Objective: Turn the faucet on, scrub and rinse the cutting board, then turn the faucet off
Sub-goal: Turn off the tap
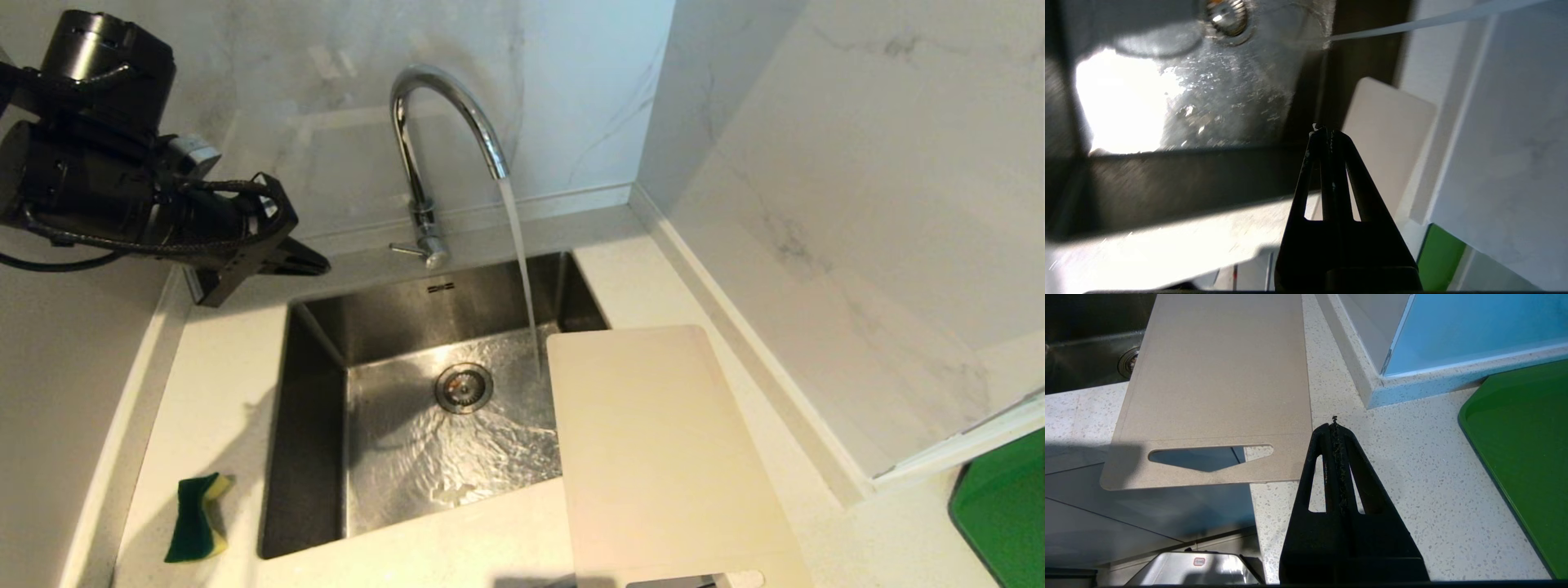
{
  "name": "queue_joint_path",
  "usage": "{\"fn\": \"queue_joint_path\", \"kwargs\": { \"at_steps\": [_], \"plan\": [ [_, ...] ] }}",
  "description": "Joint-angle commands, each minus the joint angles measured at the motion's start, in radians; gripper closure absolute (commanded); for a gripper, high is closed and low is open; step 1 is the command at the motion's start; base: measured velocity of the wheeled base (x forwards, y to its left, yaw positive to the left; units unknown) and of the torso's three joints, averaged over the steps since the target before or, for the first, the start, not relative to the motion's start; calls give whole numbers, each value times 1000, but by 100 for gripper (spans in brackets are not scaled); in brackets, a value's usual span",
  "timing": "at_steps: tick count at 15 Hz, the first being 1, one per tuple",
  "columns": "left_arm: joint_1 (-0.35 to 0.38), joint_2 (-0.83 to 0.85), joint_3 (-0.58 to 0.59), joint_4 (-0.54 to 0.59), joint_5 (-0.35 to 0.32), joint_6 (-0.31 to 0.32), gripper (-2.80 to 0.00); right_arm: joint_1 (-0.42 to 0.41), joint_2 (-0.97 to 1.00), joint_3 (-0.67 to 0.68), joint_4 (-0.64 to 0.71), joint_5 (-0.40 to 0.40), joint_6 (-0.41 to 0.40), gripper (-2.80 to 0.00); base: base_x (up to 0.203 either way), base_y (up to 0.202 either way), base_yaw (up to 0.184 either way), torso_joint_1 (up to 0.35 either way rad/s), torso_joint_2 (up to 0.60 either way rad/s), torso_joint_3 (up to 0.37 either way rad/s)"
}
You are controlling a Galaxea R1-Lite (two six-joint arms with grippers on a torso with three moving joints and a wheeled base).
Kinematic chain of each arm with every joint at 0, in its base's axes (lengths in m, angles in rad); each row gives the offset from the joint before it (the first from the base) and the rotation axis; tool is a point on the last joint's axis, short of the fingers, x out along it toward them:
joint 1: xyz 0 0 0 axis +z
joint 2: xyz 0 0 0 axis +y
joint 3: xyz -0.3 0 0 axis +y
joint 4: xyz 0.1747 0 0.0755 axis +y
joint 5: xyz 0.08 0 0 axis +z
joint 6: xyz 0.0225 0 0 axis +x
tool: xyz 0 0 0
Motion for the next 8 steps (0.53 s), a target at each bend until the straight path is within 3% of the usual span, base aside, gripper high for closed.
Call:
{"fn": "queue_joint_path", "kwargs": {
  "at_steps": [1,4,8],
  "plan": [
    [-14,71,-4,-108,-10,31,0,0,1,0,1,1,-1,0,0,0,0,0,0,0],
    [-17,155,-21,-252,-14,81,0,0,1,0,1,1,-1,0,0,0,0,0,0,0],
    [8,267,-79,-357,-30,151,0,0,1,-2,4,0,-2,0,0,0,0,0,0,0]
  ]
}}
